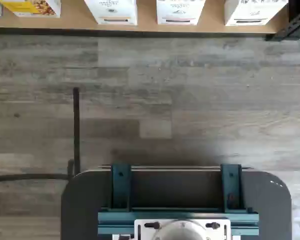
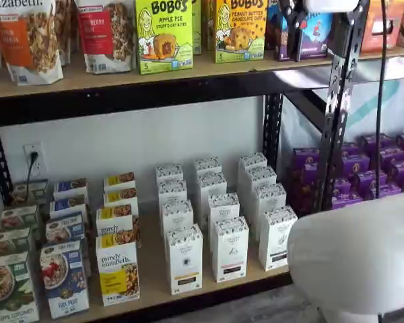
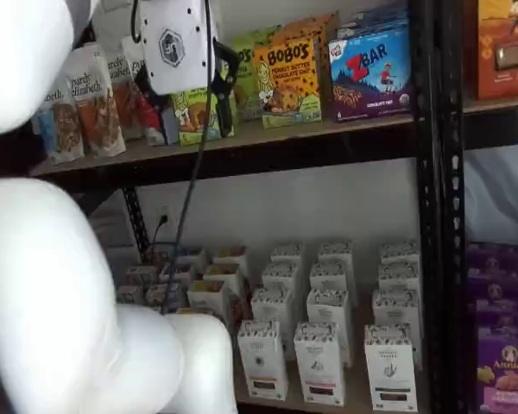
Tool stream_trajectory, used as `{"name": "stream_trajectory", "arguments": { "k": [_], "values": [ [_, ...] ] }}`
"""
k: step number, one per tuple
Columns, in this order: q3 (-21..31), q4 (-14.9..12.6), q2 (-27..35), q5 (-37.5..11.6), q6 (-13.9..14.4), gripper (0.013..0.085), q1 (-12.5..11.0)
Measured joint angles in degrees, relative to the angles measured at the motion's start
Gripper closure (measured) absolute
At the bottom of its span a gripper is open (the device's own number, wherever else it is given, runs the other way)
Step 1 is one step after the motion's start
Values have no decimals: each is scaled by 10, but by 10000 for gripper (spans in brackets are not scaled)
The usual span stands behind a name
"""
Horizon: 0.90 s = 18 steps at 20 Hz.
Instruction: Pick up the white box with a yellow strip in the middle, on the bottom shelf, the fourth box from the left
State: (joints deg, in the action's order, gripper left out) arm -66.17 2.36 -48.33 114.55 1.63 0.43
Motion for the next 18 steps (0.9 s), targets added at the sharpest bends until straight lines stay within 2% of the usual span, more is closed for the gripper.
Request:
{"name": "stream_trajectory", "arguments": {
  "k": [3, 5, 9, 13, 18],
  "values": [
    [23, 47, -24, -38, -25, 130, -43],
    [25, 52, -25, -41, -26, 130, -44],
    [31, 48, -26, -46, -19, 130, -34],
    [48, 43, -27, -59, -1, 130, -14],
    [90, 34, -28, -90, 35, 130, 29]
  ]
}}
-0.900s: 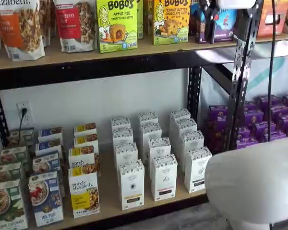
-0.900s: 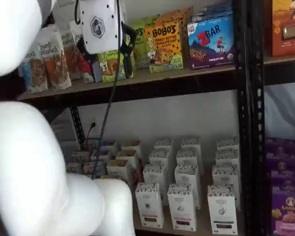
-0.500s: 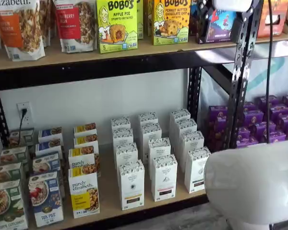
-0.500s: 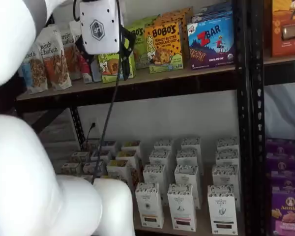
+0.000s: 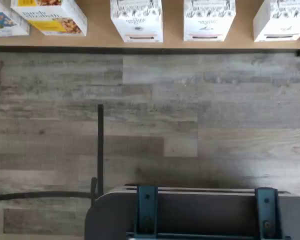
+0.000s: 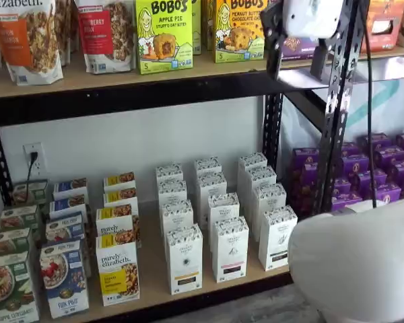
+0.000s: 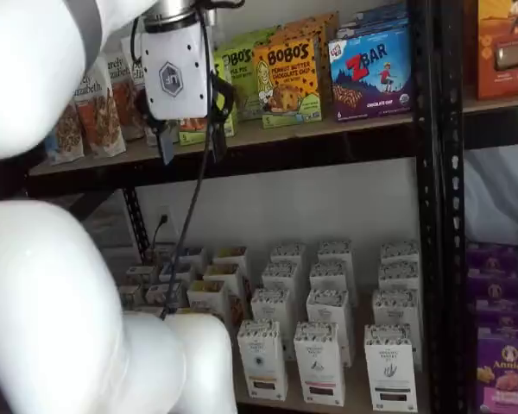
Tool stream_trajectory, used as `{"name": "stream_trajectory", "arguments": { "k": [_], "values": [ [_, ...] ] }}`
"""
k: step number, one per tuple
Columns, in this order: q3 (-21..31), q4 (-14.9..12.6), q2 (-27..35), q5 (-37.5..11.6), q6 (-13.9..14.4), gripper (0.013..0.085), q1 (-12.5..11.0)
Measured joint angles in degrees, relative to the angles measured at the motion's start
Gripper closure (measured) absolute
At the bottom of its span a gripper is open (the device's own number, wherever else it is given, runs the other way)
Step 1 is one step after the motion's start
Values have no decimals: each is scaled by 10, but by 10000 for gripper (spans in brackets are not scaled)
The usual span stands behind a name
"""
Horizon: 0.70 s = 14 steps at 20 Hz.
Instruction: Pick up the white box with a yellow strip in the middle, on the bottom shelf, the fourth box from the left
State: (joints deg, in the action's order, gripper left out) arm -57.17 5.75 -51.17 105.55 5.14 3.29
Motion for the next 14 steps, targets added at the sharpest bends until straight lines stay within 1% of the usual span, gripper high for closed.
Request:
{"name": "stream_trajectory", "arguments": {
  "k": [3, 6, 11, 14],
  "values": [
    [27, -10, 0, -22, 21, 130, 26],
    [56, -26, -1, -48, 46, 130, 55],
    [103, -33, -8, -102, 68, 130, 79],
    [123, -36, 0, -125, 84, 130, 96]
  ]
}}
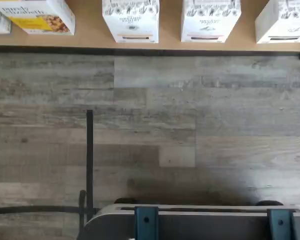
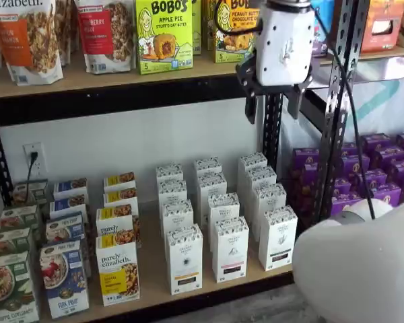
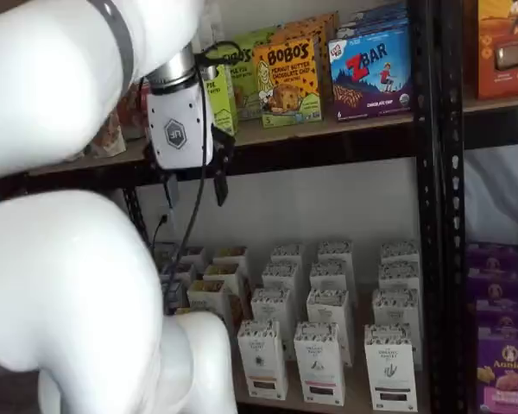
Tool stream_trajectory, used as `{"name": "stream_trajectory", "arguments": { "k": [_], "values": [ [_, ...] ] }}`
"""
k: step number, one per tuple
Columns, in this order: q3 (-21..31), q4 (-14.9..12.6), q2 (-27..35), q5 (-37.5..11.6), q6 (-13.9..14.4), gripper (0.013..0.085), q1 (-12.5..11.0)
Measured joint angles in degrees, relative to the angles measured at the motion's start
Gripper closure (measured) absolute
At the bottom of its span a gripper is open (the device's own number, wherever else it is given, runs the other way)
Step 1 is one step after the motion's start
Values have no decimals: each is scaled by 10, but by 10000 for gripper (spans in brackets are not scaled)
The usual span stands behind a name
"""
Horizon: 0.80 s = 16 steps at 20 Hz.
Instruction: Pick up the white box with a yellow strip in the middle, on the bottom shelf, the fourth box from the left
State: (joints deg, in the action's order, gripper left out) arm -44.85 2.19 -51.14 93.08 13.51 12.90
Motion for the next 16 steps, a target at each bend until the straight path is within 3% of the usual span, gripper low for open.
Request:
{"name": "stream_trajectory", "arguments": {
  "k": [16],
  "values": [
    [100, -15, 63, -147, 91, 130, 92]
  ]
}}
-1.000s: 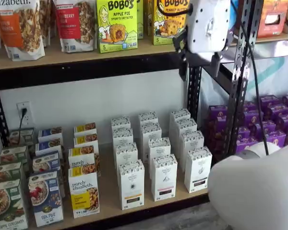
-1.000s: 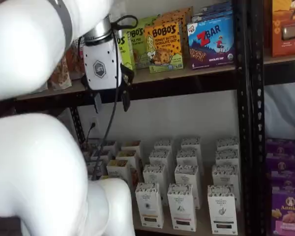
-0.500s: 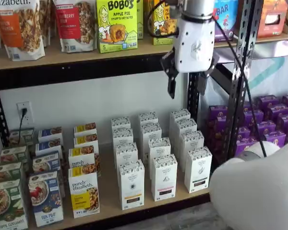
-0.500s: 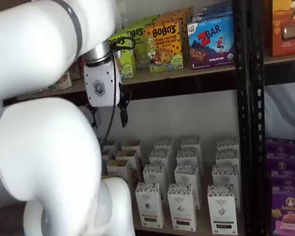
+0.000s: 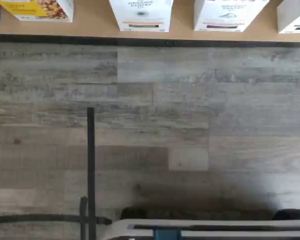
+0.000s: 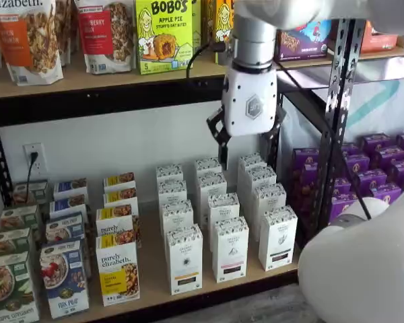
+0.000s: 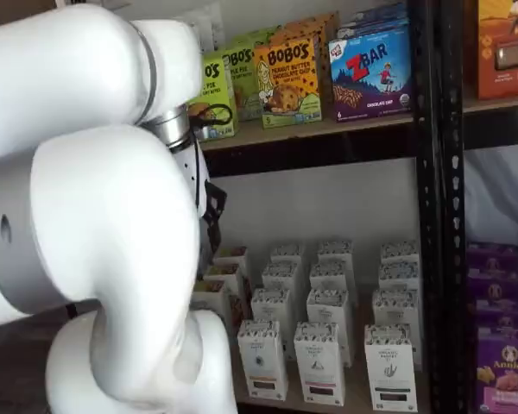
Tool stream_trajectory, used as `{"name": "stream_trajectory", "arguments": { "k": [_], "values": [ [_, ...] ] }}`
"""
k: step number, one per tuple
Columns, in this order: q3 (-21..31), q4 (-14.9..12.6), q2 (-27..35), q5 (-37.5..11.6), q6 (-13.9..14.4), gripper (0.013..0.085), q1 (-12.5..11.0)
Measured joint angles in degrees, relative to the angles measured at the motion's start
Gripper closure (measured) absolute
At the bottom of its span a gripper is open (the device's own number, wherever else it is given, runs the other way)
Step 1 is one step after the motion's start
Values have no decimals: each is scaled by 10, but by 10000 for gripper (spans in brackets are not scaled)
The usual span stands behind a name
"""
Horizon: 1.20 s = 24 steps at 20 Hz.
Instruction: Pick up the white box with a yellow strip in the middle, on the bottom shelf, the fourth box from the left
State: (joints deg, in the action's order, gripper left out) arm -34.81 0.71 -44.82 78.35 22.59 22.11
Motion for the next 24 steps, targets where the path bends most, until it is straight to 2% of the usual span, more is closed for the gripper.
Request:
{"name": "stream_trajectory", "arguments": {
  "k": [4, 11, 17, 24],
  "values": [
    [40, 7, -2, -84, 14, 130, 18],
    [55, -8, 64, -154, 48, 130, 46],
    [58, -36, 122, -218, 60, 130, 42],
    [50, -34, 212, -294, 40, 130, 21]
  ]
}}
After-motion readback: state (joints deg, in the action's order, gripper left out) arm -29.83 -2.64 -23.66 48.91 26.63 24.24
